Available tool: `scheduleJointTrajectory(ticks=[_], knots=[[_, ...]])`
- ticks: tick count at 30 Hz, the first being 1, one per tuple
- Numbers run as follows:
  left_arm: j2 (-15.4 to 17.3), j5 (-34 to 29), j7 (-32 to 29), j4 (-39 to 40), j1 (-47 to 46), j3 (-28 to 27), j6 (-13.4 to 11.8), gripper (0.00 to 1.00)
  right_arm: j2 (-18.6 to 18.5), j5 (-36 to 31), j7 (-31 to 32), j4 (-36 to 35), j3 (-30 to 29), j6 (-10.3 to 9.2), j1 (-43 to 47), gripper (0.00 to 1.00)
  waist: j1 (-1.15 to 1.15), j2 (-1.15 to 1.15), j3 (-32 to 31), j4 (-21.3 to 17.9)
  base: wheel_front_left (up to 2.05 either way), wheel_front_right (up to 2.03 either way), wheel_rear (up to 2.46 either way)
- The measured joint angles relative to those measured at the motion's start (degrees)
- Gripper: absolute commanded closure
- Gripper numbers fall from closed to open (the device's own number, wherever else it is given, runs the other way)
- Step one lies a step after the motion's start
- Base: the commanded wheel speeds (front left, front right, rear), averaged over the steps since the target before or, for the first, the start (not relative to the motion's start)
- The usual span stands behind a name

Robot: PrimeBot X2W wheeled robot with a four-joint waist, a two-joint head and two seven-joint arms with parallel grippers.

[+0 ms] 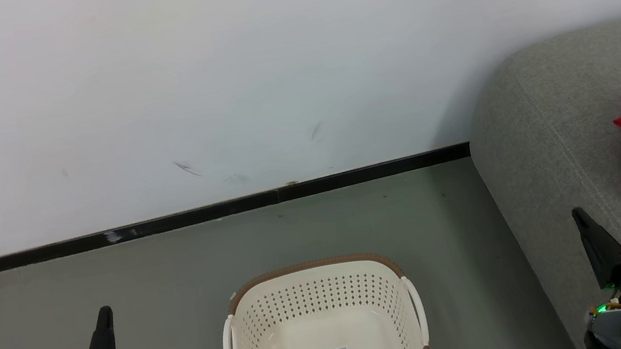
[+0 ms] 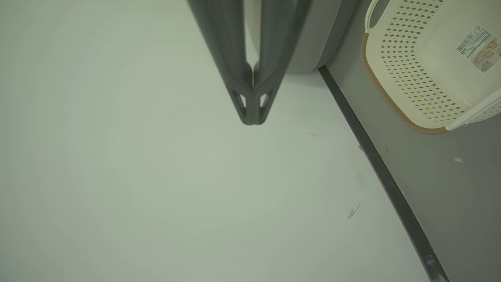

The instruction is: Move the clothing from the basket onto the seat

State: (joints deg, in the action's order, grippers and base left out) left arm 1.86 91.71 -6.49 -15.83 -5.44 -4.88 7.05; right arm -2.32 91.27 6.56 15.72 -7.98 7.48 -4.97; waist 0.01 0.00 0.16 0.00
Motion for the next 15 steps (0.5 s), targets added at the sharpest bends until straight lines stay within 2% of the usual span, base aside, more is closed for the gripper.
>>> scheduleJointTrajectory(ticks=[15], knots=[[0.0,0.0,0.0,0.0,0.0,0.0,0.0,1.0,0.0,0.0,0.0,0.0,0.0,0.0,0.0,1.0,0.0,0.0,0.0,0.0,0.0,0.0,0.0]])
